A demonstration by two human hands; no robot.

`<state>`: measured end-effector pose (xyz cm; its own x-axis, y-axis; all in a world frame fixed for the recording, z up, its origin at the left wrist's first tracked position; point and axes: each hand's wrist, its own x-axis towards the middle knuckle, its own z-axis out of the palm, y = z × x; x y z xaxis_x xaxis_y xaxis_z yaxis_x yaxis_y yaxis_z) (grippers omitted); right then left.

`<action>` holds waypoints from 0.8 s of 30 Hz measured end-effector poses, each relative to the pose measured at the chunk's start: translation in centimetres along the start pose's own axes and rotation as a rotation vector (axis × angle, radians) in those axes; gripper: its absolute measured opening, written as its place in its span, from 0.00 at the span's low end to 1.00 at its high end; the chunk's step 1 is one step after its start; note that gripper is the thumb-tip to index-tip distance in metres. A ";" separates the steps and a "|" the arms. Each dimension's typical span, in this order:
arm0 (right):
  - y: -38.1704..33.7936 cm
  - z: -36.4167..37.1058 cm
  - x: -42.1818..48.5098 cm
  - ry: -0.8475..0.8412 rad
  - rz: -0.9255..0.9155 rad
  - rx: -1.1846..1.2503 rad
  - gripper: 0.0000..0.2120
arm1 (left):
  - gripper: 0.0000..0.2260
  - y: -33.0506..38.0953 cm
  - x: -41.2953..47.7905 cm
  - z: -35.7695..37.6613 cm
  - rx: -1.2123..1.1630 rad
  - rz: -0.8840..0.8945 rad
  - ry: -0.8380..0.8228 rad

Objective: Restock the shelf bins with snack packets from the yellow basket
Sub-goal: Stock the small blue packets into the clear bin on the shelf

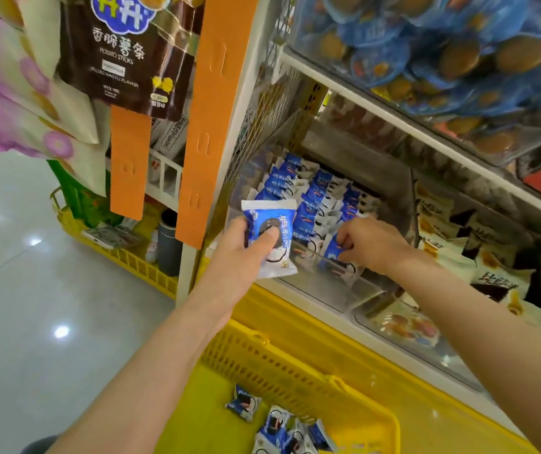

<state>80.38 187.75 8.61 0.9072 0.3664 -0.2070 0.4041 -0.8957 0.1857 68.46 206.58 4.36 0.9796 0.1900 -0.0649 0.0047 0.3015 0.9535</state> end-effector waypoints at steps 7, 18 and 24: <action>-0.4 0.9 0.0 0.120 -0.010 0.013 0.12 | 0.09 0.4 -0.8 0.5 -0.031 -0.020 -0.076; -5.7 -1.8 -8.1 0.041 -0.203 1.209 0.06 | 0.16 0.2 -2.8 1.8 0.025 -0.246 -0.115; -4.7 -0.5 -9.7 0.111 -0.088 1.335 0.14 | 0.14 -0.1 -4.1 2.2 0.026 -0.188 -0.180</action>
<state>69.69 188.53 10.20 0.9147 0.3964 -0.0792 0.0964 -0.4042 -0.9096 64.92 203.68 5.17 0.9810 -0.0376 -0.1905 0.1931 0.2917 0.9368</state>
